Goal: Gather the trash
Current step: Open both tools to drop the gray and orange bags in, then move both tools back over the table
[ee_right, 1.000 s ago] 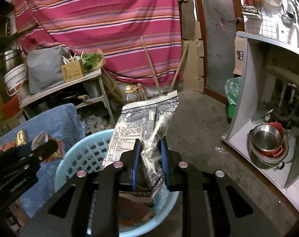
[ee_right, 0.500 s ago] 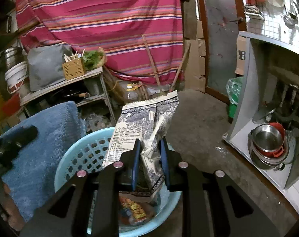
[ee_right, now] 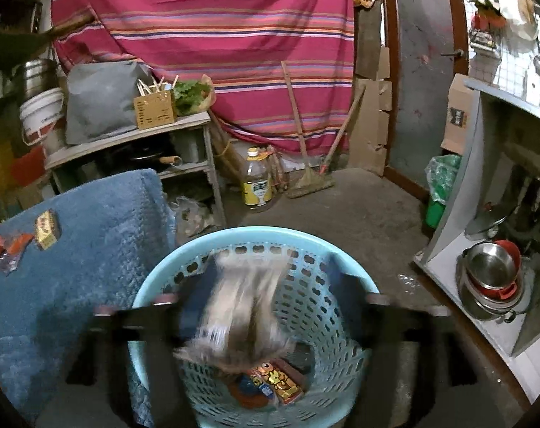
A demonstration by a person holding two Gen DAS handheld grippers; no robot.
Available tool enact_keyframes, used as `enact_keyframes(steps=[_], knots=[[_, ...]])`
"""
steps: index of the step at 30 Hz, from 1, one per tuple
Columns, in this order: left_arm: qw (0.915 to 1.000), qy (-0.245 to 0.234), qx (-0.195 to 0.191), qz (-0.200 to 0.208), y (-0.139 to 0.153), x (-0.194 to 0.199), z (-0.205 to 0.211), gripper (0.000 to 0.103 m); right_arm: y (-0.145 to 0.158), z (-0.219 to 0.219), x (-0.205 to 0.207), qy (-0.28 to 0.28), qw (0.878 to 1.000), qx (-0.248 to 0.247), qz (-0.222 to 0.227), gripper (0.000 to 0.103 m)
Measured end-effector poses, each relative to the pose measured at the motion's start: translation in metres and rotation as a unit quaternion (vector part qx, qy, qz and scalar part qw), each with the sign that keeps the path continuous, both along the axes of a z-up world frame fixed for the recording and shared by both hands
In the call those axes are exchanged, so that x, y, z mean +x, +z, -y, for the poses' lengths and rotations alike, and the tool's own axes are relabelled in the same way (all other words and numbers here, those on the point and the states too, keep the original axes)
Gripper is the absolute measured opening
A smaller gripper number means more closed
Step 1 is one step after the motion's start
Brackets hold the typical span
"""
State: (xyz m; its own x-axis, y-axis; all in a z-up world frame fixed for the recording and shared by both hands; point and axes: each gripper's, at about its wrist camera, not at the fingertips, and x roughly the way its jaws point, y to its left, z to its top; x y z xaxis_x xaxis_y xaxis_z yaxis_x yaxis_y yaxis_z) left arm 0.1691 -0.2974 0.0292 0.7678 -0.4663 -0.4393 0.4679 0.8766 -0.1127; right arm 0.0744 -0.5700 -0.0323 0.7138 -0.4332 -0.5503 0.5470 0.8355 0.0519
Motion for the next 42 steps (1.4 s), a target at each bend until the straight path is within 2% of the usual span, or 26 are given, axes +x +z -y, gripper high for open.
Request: enact_keyframes(steps=[2, 4, 9, 17, 24, 31, 42], knots=[[0.9999, 0.015, 0.003, 0.002, 0.001, 0.003, -0.016, 0.098, -0.002, -0.004, 0.004, -0.010, 1.000, -0.014, -0.011, 0.074], [0.9996, 0.028, 0.007, 0.003, 0.002, 0.005, -0.032, 0.098, -0.004, -0.007, 0.006, -0.011, 1.000, -0.016, -0.018, 0.080], [0.9982, 0.053, 0.020, 0.022, 0.007, 0.005, -0.066, 0.098, 0.005, -0.019, 0.002, -0.008, 1.000, -0.016, -0.001, 0.092], [0.9947, 0.089, 0.040, 0.032, 0.008, 0.005, -0.119, 0.098, 0.028, -0.067, 0.010, 0.040, 0.998, -0.028, 0.033, 0.093], [0.9888, 0.128, 0.056, 0.052, 0.011, 0.003, -0.158, 0.098, 0.045, -0.134, 0.027, 0.117, 0.991, -0.022, 0.066, 0.093], [0.9809, 0.184, 0.039, 0.051, 0.016, 0.009, -0.215, 0.098, 0.042, -0.206, 0.051, 0.186, 0.979, -0.050, 0.061, 0.093], [0.9668, 0.242, 0.073, 0.036, -0.004, 0.025, -0.289, 0.098, 0.026, -0.283, 0.088, 0.249, 0.966, -0.070, 0.030, 0.094]])
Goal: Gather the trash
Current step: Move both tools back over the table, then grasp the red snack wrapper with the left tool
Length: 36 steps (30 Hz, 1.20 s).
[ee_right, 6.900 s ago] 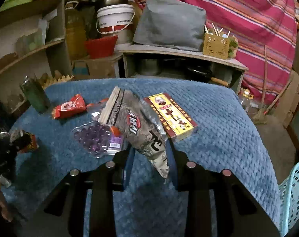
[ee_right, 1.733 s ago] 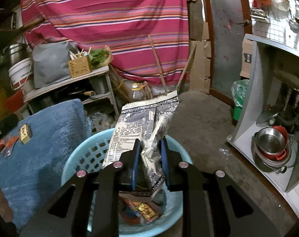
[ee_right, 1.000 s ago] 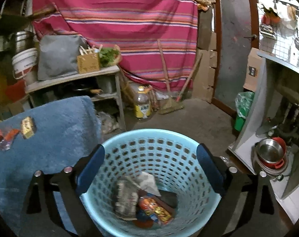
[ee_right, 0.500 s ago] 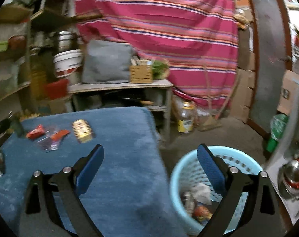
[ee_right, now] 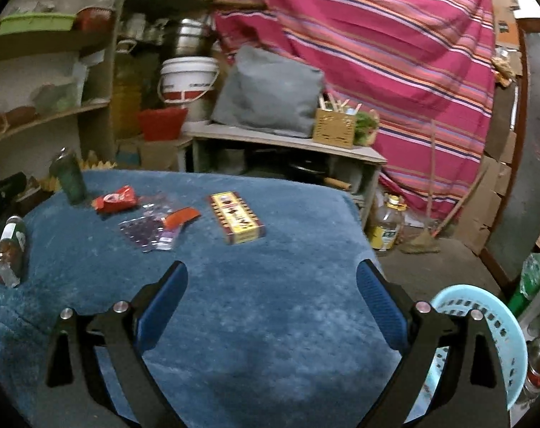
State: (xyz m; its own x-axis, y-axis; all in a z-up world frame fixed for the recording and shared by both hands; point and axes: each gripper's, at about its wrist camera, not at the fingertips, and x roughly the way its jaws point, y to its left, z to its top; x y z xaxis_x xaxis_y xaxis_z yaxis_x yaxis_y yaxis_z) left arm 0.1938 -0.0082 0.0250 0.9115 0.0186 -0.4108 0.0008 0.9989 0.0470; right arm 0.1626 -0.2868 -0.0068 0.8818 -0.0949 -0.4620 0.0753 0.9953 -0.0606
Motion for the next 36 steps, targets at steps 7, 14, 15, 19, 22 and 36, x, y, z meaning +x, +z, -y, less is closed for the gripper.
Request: enact_keyframes(steps=[7, 14, 15, 19, 22, 36], knots=[[0.9990, 0.039, -0.019, -0.014, -0.007, 0.013, -0.037, 0.098, -0.010, -0.028, 0.023, 0.027, 0.999, -0.001, -0.016, 0.094], [0.9973, 0.049, -0.050, -0.025, -0.007, 0.025, -0.057, 0.098, -0.013, -0.034, 0.044, 0.027, 0.999, 0.008, -0.022, 0.098], [0.9970, 0.057, -0.047, -0.026, -0.009, 0.028, -0.059, 0.098, -0.015, -0.033, 0.048, 0.025, 0.999, 0.012, -0.027, 0.098], [0.9961, 0.078, -0.031, -0.026, -0.015, 0.036, -0.057, 0.098, -0.020, -0.026, 0.057, 0.015, 0.999, 0.014, -0.037, 0.098], [0.9955, 0.069, -0.055, -0.033, -0.018, 0.043, -0.056, 0.098, -0.022, -0.020, 0.065, 0.011, 0.999, 0.017, -0.041, 0.098], [0.9956, 0.026, -0.014, -0.089, -0.046, 0.149, -0.004, 0.097, -0.033, -0.003, 0.149, 0.044, 0.994, 0.059, -0.075, 0.098]])
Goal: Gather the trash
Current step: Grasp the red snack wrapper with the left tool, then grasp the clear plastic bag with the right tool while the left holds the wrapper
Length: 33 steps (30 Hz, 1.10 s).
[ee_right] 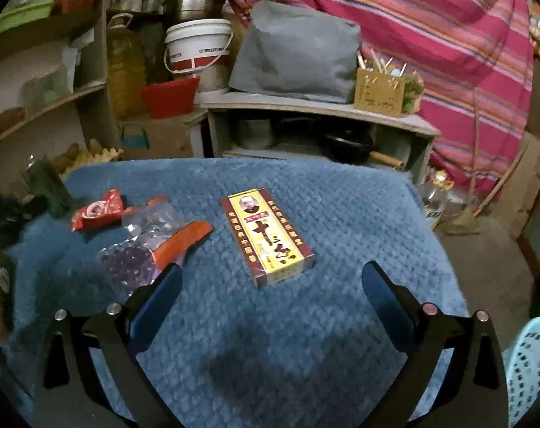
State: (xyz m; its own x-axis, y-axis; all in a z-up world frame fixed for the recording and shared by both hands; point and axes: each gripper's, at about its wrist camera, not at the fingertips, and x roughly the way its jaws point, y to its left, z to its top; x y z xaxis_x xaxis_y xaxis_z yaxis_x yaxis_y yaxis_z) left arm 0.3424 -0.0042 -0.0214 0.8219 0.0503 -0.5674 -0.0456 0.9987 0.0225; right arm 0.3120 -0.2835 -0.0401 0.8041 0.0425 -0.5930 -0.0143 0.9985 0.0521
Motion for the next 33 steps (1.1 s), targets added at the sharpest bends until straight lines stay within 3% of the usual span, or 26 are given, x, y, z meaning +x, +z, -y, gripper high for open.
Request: enact_keyframes(steps=[6, 11, 14, 15, 18, 20, 27, 33], knots=[[0.9982, -0.008, -0.003, -0.059, -0.032, 0.043, 0.000, 0.080, -0.013, 0.010, 0.009, -0.008, 1.000, -0.005, -0.013, 0.098], [0.9960, -0.018, 0.002, -0.087, -0.049, 0.057, 0.000, 0.078, -0.019, 0.018, 0.017, -0.015, 1.000, 0.016, -0.021, 0.098], [0.9955, -0.030, -0.002, -0.090, -0.050, 0.061, 0.001, 0.056, -0.021, 0.015, 0.019, -0.012, 1.000, 0.013, -0.023, 0.098], [0.9951, -0.035, -0.002, -0.092, -0.051, 0.062, 0.001, 0.043, -0.021, 0.014, 0.019, -0.010, 1.000, 0.012, -0.023, 0.098], [0.9952, -0.045, -0.007, -0.087, -0.050, 0.058, 0.000, 0.041, -0.022, 0.003, 0.020, 0.001, 1.000, 0.001, -0.026, 0.098], [0.9956, -0.050, -0.006, -0.079, -0.045, 0.056, -0.001, 0.013, -0.021, -0.005, 0.018, 0.009, 1.000, -0.007, -0.025, 0.098], [0.9979, -0.042, 0.005, -0.049, -0.014, 0.016, -0.004, 0.010, -0.010, -0.035, 0.017, 0.036, 0.999, -0.019, -0.018, 0.098], [0.9998, -0.004, -0.015, -0.015, 0.016, -0.036, -0.031, 0.010, -0.005, -0.076, 0.025, 0.076, 0.996, -0.052, -0.013, 0.098]])
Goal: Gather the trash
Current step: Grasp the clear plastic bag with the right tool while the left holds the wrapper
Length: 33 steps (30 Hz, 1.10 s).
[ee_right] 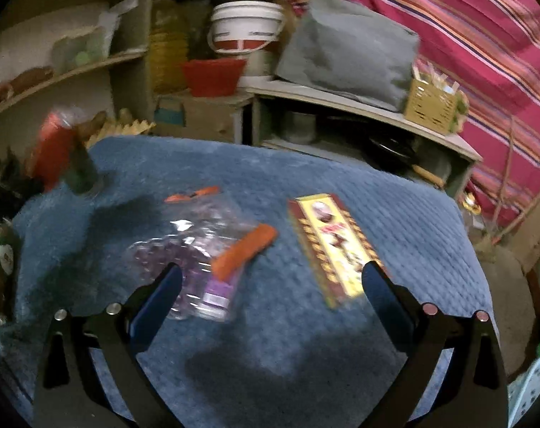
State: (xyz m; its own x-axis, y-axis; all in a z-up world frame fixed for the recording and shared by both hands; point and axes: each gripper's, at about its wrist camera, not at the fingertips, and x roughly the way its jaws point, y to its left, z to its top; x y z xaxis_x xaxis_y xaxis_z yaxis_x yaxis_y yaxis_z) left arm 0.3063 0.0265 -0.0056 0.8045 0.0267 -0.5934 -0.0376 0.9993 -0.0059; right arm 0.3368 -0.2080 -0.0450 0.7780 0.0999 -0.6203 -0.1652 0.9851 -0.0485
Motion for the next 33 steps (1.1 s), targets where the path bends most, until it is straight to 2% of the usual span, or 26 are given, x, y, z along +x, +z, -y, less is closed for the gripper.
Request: enact_keyframes(steps=[3, 7, 14, 17, 22, 24, 26, 29, 33], knots=[[0.9998, 0.012, -0.008, 0.017, 0.003, -0.019, -0.016, 0.010, -0.003, -0.018, 0.009, 0.006, 1.000, -0.019, -0.003, 0.098], [0.9997, 0.019, -0.007, 0.010, 0.006, -0.018, -0.026, 0.010, -0.009, -0.038, 0.028, 0.005, 0.999, -0.038, -0.015, 0.098], [0.9998, 0.002, 0.007, 0.019, 0.005, -0.027, -0.026, 0.010, -0.023, -0.044, 0.055, -0.025, 0.998, -0.031, -0.049, 0.098], [0.9999, -0.001, -0.001, 0.015, 0.003, -0.027, -0.028, 0.010, -0.022, -0.045, 0.059, -0.029, 0.997, -0.045, -0.053, 0.097], [0.9998, -0.008, -0.003, 0.016, 0.003, -0.029, -0.031, 0.010, -0.021, -0.038, 0.064, -0.024, 0.997, -0.037, -0.066, 0.074], [0.9998, -0.007, -0.003, 0.016, 0.003, -0.029, -0.033, 0.010, -0.021, -0.036, 0.064, -0.023, 0.997, -0.035, -0.069, 0.057], [0.9999, -0.003, -0.002, 0.017, 0.004, -0.029, -0.035, 0.010, -0.023, -0.035, 0.065, -0.021, 0.996, -0.035, -0.076, 0.045], [0.9998, -0.001, -0.009, 0.019, 0.006, -0.030, -0.039, 0.010, -0.026, -0.039, 0.065, -0.021, 0.995, -0.056, -0.078, 0.036], [0.9996, 0.004, -0.016, 0.023, 0.009, -0.033, -0.045, 0.010, -0.026, -0.041, 0.062, -0.031, 0.993, -0.086, -0.070, 0.018]])
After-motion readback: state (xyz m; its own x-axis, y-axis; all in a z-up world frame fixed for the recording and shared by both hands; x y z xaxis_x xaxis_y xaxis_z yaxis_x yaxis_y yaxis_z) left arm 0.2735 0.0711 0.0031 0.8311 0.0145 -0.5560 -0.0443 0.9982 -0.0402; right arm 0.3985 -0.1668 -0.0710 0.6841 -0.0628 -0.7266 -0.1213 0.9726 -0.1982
